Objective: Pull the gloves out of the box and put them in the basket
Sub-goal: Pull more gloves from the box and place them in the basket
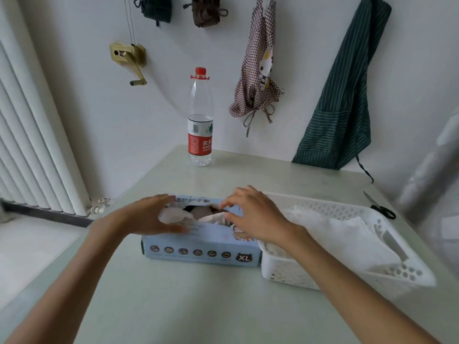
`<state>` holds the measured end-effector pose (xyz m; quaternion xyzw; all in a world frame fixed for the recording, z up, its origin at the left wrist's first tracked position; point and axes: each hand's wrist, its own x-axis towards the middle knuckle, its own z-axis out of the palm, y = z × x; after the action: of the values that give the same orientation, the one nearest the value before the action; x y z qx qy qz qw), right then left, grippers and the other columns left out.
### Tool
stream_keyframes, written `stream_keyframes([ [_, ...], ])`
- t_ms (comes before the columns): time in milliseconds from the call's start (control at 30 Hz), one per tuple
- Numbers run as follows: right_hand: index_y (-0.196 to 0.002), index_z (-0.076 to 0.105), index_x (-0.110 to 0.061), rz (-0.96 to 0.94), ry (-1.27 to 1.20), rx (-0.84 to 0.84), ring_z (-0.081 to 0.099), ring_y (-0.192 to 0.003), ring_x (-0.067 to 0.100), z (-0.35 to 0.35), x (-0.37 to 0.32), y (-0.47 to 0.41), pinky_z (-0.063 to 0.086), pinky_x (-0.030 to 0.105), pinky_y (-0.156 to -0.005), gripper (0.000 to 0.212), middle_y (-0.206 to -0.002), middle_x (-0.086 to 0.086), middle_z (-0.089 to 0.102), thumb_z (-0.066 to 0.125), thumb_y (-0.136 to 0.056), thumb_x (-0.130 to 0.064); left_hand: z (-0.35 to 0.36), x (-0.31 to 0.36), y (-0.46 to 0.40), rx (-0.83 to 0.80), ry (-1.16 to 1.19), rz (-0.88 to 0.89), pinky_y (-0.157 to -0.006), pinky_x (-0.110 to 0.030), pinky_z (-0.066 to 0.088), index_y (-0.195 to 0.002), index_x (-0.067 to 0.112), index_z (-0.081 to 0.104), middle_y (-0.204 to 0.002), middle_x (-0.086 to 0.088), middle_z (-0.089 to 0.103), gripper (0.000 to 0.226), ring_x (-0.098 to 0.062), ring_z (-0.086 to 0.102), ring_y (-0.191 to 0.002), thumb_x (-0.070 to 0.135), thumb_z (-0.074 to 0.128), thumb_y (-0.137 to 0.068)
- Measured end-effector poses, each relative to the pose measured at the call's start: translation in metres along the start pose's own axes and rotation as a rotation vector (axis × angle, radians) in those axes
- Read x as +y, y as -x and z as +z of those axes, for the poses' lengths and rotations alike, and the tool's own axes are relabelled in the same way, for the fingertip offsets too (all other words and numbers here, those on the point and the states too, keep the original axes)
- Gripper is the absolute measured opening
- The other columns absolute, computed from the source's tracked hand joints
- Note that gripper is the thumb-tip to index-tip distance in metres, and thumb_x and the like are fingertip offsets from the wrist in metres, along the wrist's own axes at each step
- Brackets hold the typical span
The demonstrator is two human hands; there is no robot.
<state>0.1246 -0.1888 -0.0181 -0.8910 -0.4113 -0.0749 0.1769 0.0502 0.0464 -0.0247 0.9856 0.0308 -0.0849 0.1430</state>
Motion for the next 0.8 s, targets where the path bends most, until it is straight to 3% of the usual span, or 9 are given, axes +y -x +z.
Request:
stream_keyframes([
  [67, -0.118, 0.064, -0.025, -0.049, 0.138, -0.071, 0.043, -0.106, 0.016, 0.021, -0.011, -0.015, 0.03, 0.026, -0.079, 0.026, -0.107, -0.002, 0.054, 0.054, -0.094, -0.029, 0.008, -0.01, -0.001, 0.014, 0.086, 0.054, -0.102, -0.037, 0.041, -0.141, 0.027, 0.037, -0.142, 0.012, 0.04, 0.12, -0.014, 0.049, -0.12, 0.097, 0.043, -0.044],
  [133, -0.111, 0.068, -0.022, -0.046, 0.173, -0.156, 0.045, -0.103, 0.018, 0.03, -0.013, -0.026, 0.033, 0.028, -0.08, 0.022, -0.1, -0.002, 0.052, 0.056, -0.093, -0.029, 0.016, -0.016, -0.003, 0.029, 0.151, 0.07, -0.101, -0.036, 0.044, -0.142, 0.026, 0.034, -0.142, 0.017, 0.034, 0.117, -0.014, 0.05, -0.12, 0.095, 0.045, -0.048],
  [267, -0.097, 0.067, -0.017, 0.169, -0.364, -0.036, 0.053, -0.094, 0.012, 0.001, -0.012, -0.039, 0.041, 0.027, -0.08, 0.014, -0.096, -0.006, 0.058, 0.06, -0.092, -0.028, 0.019, -0.017, 0.001, 0.05, 0.274, 0.144, -0.097, -0.03, 0.048, -0.136, 0.039, 0.041, -0.14, 0.02, 0.035, 0.087, -0.009, 0.053, -0.116, 0.08, 0.059, -0.062],
  [333, -0.097, 0.065, -0.016, 0.179, -0.399, -0.093, 0.057, -0.097, 0.011, -0.015, -0.009, -0.039, 0.043, 0.027, -0.086, 0.015, -0.099, -0.005, 0.063, 0.058, -0.093, -0.029, 0.015, -0.012, 0.006, 0.034, 0.273, 0.095, -0.096, -0.022, 0.044, -0.142, 0.033, 0.033, -0.134, 0.028, 0.028, 0.099, -0.009, 0.05, -0.117, 0.079, 0.057, -0.058],
  [400, -0.099, 0.067, -0.014, 0.164, -0.401, -0.151, 0.06, -0.096, 0.011, -0.024, -0.009, -0.037, 0.046, 0.025, -0.088, 0.014, -0.1, -0.002, 0.066, 0.06, -0.092, -0.025, 0.012, -0.012, 0.005, 0.04, 0.271, 0.084, -0.093, -0.024, 0.048, -0.141, 0.027, 0.036, -0.13, 0.027, 0.034, 0.116, -0.009, 0.053, -0.112, 0.092, 0.049, -0.047],
  [500, -0.095, 0.065, -0.016, 0.239, -0.616, 0.053, 0.06, -0.09, 0.01, -0.043, -0.007, -0.039, 0.049, 0.023, -0.083, 0.009, -0.094, -0.002, 0.066, 0.057, -0.094, -0.019, 0.008, -0.013, 0.004, 0.01, 0.206, 0.033, -0.113, -0.037, 0.03, -0.149, 0.023, 0.022, -0.151, 0.011, 0.025, 0.132, -0.019, 0.03, -0.138, 0.094, 0.043, -0.04],
  [567, -0.097, 0.065, -0.012, 0.294, -0.706, -0.025, 0.061, -0.091, 0.012, -0.053, -0.008, -0.04, 0.053, 0.028, -0.087, 0.013, -0.097, 0.002, 0.066, 0.054, -0.096, -0.019, -0.001, -0.008, 0.007, 0.042, 0.242, 0.008, -0.117, -0.042, 0.016, -0.151, 0.022, 0.009, -0.159, 0.002, 0.01, 0.131, -0.02, 0.012, -0.145, 0.088, 0.048, -0.046],
  [667, -0.101, 0.065, -0.009, 0.339, -0.73, -0.023, 0.063, -0.089, 0.014, -0.062, -0.008, -0.039, 0.056, 0.031, -0.087, 0.017, -0.097, 0.005, 0.065, 0.054, -0.096, -0.021, -0.024, 0.015, 0.013, 0.175, 0.412, 0.14, -0.115, -0.035, 0.018, -0.15, 0.025, 0.001, -0.159, 0.004, 0.005, 0.118, -0.015, 0.012, -0.144, 0.063, 0.062, -0.058],
  [800, -0.101, 0.068, -0.009, 0.383, -0.843, 0.019, 0.065, -0.062, 0.008, -0.074, -0.014, -0.041, 0.057, 0.021, -0.063, 0.018, -0.08, 0.002, 0.066, 0.062, -0.092, -0.024, -0.054, 0.054, 0.006, 0.28, 0.515, 0.318, -0.11, -0.027, 0.024, -0.149, 0.03, 0.003, -0.157, 0.007, 0.015, 0.116, -0.004, 0.021, -0.136, 0.049, 0.073, -0.058],
])
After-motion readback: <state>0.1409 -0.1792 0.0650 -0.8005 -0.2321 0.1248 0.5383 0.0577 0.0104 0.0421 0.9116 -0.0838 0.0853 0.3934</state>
